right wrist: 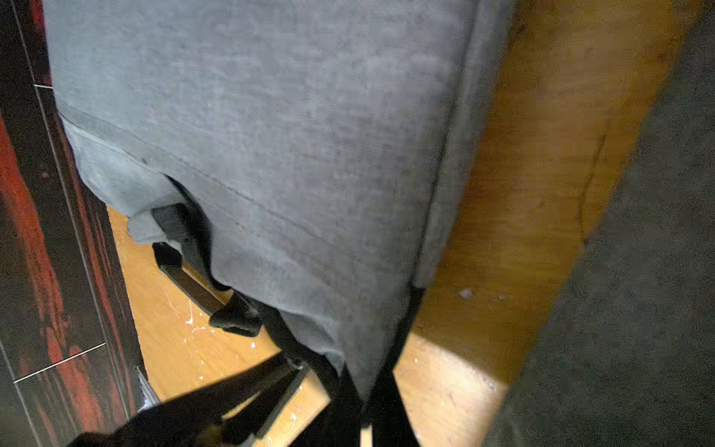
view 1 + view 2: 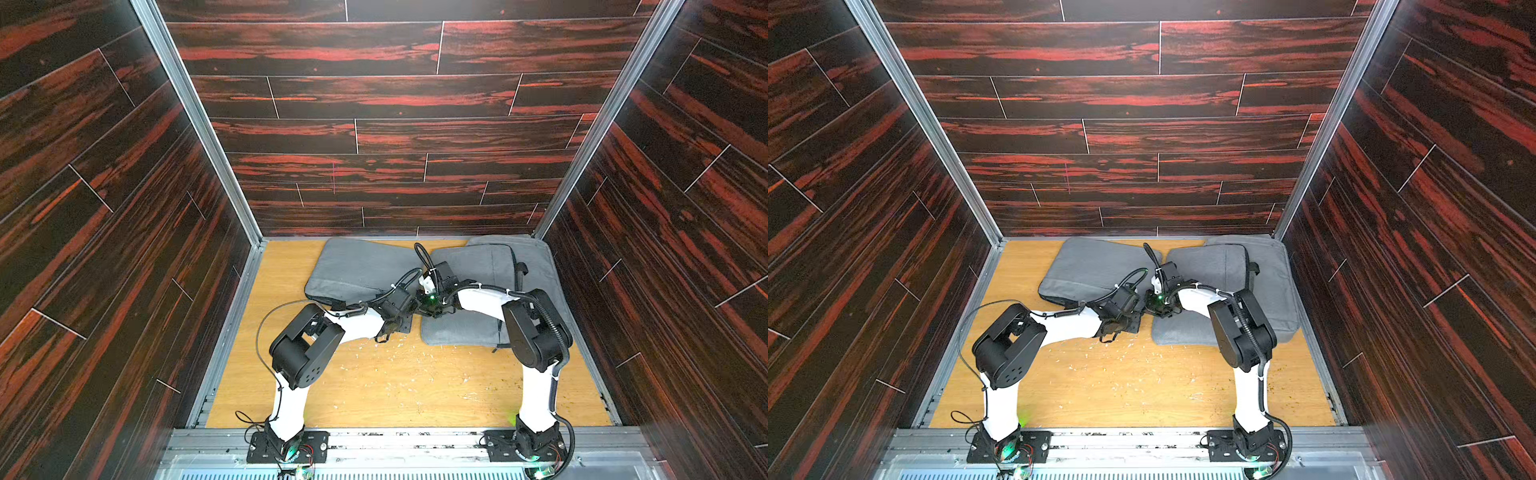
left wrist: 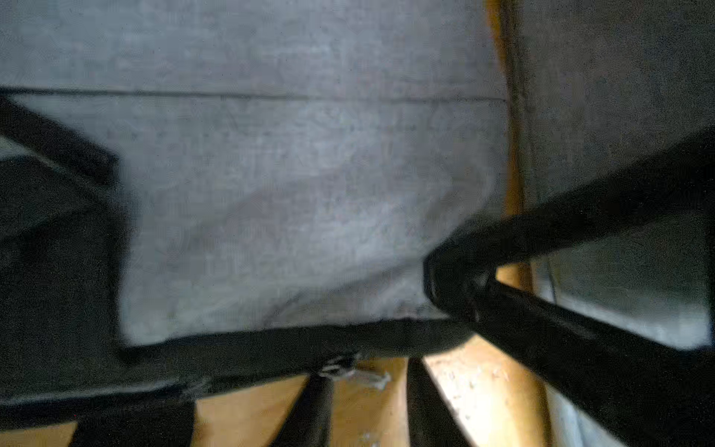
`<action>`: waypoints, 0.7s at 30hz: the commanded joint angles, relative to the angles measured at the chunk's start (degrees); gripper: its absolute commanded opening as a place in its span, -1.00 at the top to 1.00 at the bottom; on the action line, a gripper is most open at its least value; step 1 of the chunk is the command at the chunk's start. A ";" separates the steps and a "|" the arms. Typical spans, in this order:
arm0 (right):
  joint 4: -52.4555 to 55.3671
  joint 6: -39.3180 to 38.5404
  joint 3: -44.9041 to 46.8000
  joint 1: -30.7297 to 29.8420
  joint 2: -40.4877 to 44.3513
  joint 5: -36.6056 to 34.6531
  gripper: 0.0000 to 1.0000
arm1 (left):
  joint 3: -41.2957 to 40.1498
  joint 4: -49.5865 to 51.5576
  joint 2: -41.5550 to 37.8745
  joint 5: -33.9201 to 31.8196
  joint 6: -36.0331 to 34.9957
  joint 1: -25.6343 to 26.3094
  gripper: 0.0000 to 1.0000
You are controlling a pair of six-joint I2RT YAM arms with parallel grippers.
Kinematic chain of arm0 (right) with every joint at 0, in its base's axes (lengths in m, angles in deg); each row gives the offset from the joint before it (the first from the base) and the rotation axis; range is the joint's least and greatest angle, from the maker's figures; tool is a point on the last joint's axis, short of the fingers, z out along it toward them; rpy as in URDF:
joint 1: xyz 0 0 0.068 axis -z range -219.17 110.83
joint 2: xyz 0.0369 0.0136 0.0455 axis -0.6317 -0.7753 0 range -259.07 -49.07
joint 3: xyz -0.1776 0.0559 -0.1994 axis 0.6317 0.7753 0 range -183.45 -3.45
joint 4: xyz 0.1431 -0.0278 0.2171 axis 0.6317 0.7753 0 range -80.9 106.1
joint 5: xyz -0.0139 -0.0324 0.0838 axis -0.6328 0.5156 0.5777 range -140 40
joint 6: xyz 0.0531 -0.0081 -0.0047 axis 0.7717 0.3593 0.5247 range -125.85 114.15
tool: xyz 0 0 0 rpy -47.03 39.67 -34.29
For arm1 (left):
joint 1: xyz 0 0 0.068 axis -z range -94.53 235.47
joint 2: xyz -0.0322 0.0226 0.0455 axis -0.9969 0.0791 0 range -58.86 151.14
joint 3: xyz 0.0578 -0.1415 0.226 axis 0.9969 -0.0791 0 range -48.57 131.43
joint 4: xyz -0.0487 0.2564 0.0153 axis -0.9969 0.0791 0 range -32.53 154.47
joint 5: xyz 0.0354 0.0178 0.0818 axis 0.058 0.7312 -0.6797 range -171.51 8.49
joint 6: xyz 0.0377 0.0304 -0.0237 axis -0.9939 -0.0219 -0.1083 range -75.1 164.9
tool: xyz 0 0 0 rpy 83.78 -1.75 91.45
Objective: Put the mouse into the laptop bag
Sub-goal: Zip the zipper on the zippered laptop bag.
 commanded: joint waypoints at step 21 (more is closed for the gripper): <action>5.00 -2.88 -7.01 4.46 -1.42 0.66 1.00 | -19.29 0.99 -10.34 -4.16 4.85 -7.91 1.00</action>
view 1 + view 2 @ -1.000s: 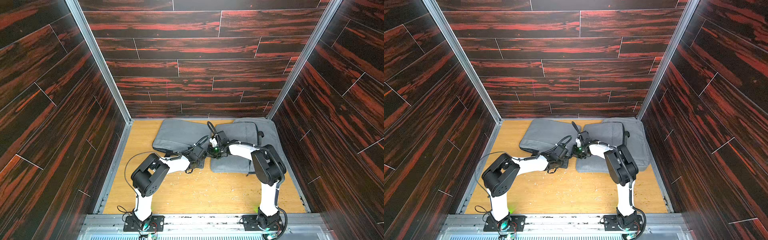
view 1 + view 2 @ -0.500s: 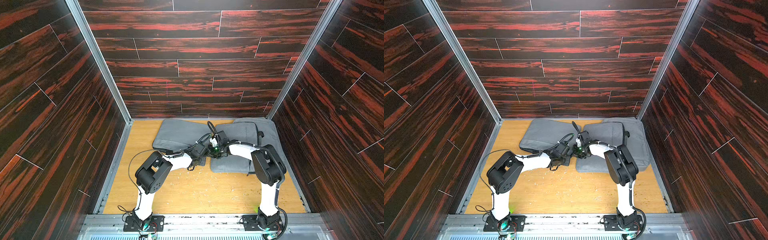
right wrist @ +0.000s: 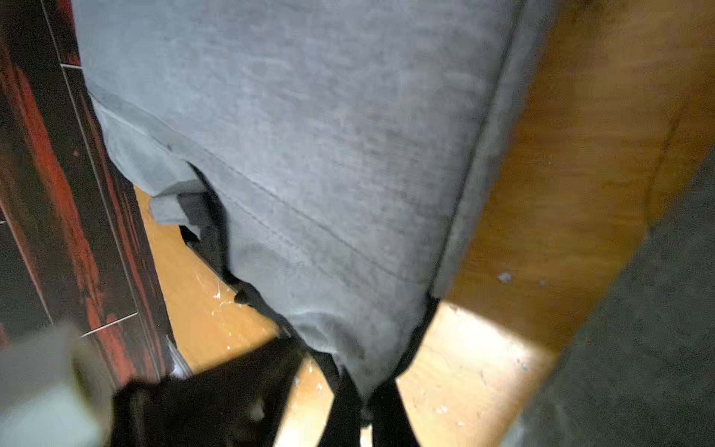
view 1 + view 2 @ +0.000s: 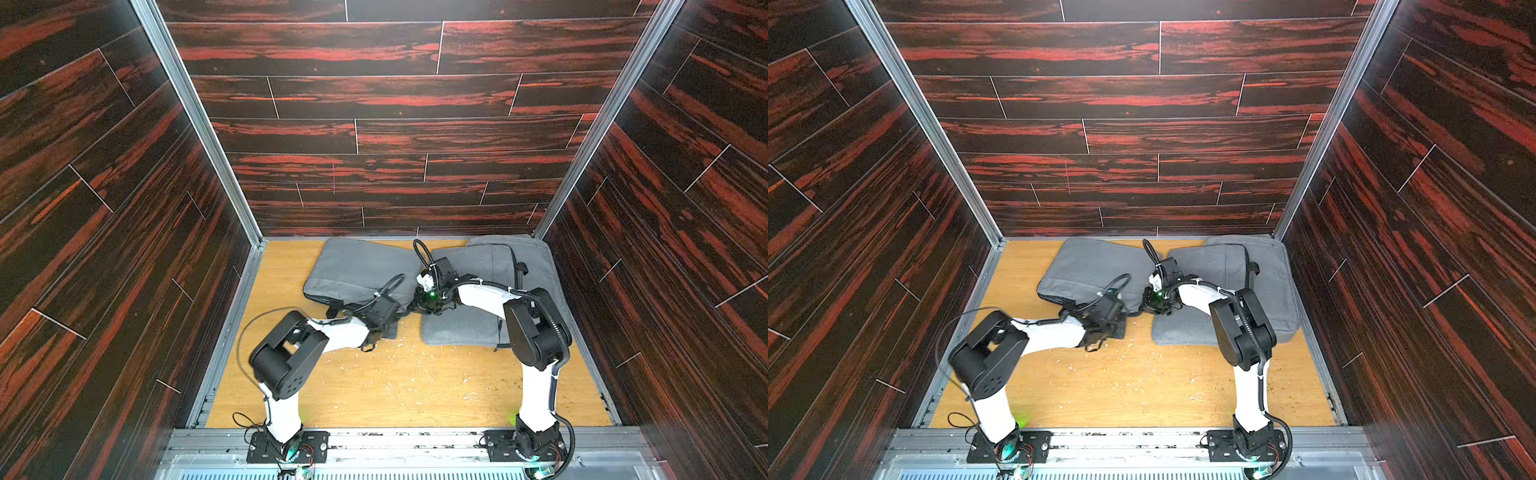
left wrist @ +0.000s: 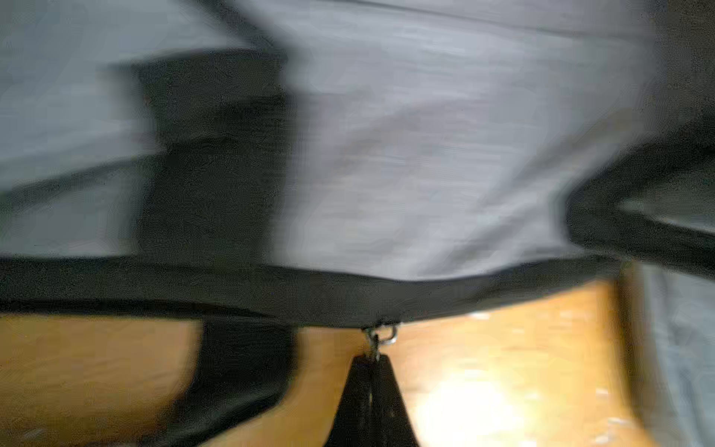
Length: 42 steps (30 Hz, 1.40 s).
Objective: Put the mouse into the laptop bag
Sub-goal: Zip the zipper on the zippered laptop bag.
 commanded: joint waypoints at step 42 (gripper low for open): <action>6.91 -4.57 -13.70 -1.67 3.24 -16.64 -0.07 | -15.14 18.01 -23.51 2.66 9.04 -20.84 1.00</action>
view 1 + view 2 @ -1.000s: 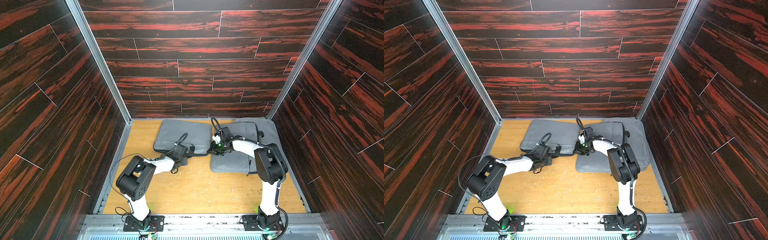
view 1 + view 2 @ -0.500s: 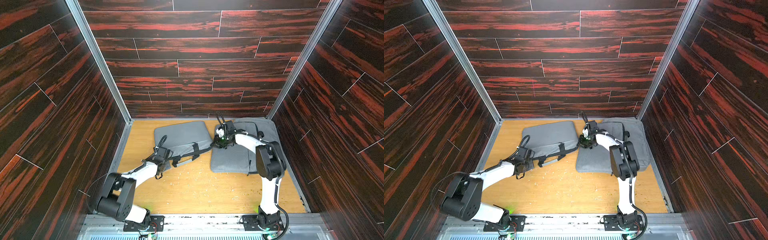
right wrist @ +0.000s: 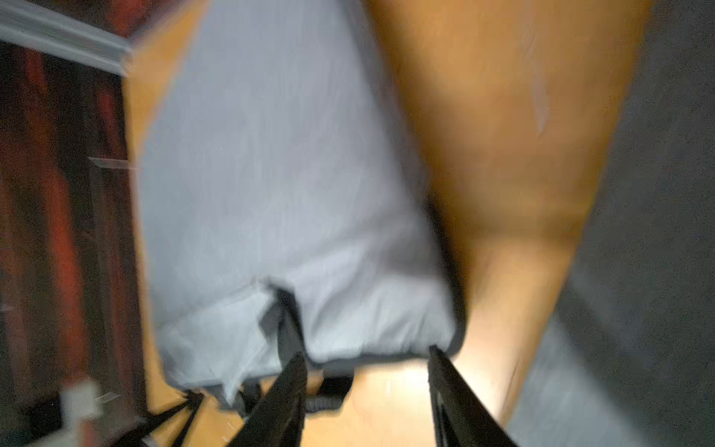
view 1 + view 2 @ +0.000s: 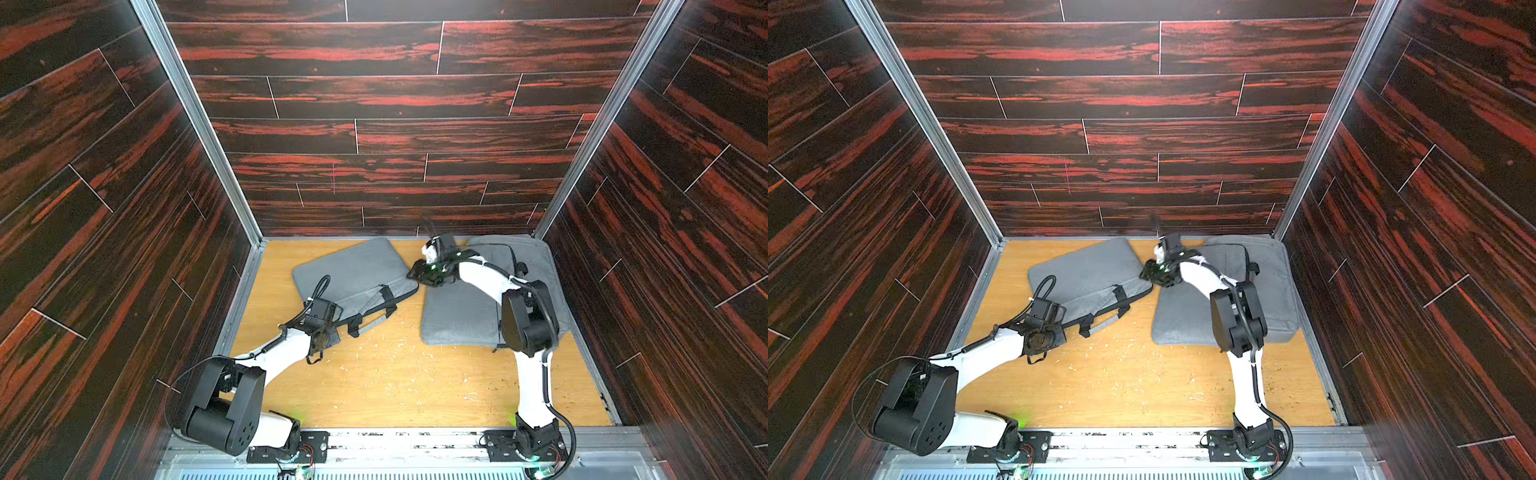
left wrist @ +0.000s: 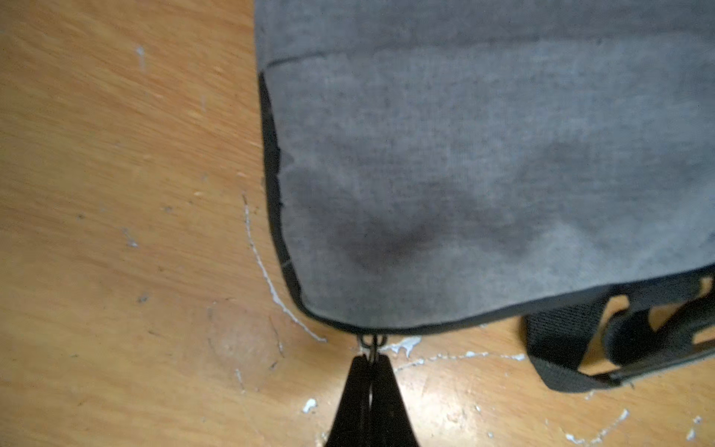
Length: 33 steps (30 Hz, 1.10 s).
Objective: Put the mouse into the laptop bag
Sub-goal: Zip the zipper on the zippered laptop bag.
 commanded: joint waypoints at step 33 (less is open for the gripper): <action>-15.71 14.20 14.46 -17.10 -0.70 -2.68 -0.27 | -0.03 -0.66 -1.29 -1.39 5.59 14.38 1.00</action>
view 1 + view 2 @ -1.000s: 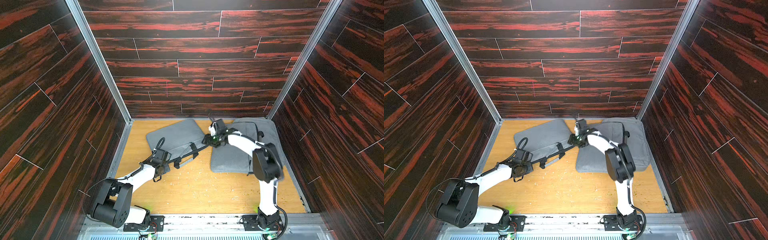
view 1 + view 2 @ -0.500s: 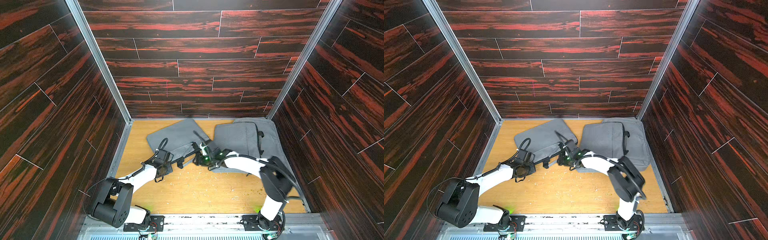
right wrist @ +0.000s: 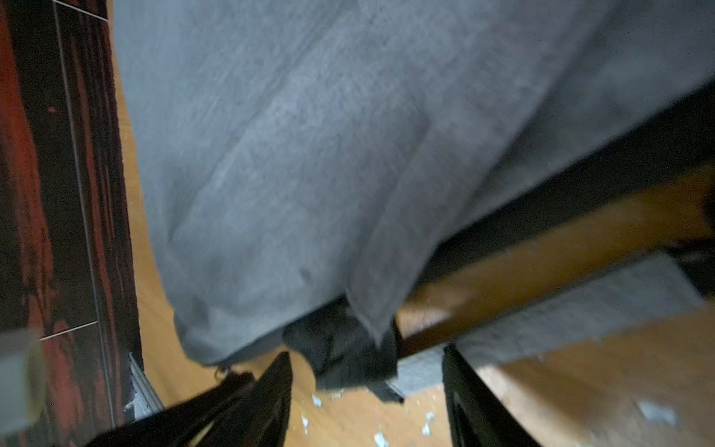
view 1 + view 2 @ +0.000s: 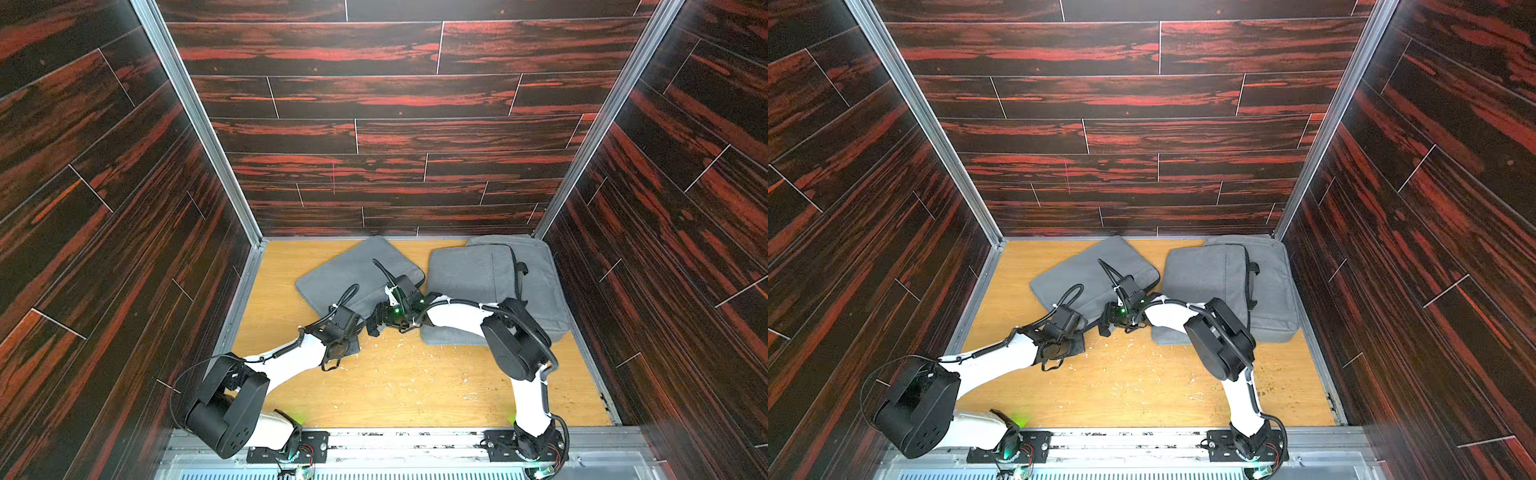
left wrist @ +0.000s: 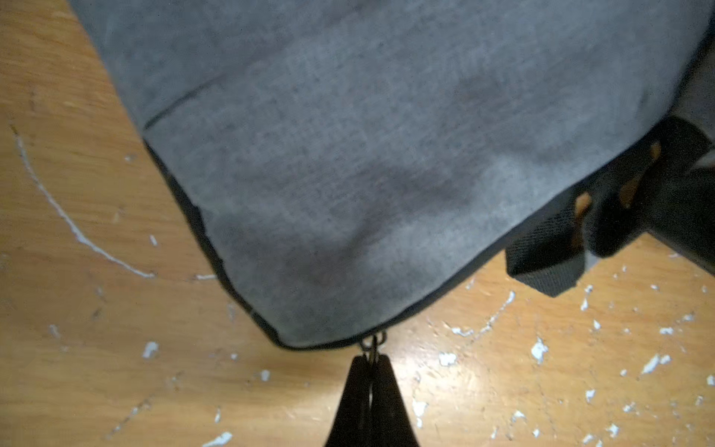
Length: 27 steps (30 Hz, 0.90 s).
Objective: Put the mouse into the laptop bag
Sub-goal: Zip the zipper on the zippered laptop bag.
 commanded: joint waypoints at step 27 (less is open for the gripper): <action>8.36 -8.21 -10.52 13.01 -7.96 7.75 1.00 | -2.62 1.35 1.62 -4.99 8.14 1.69 1.00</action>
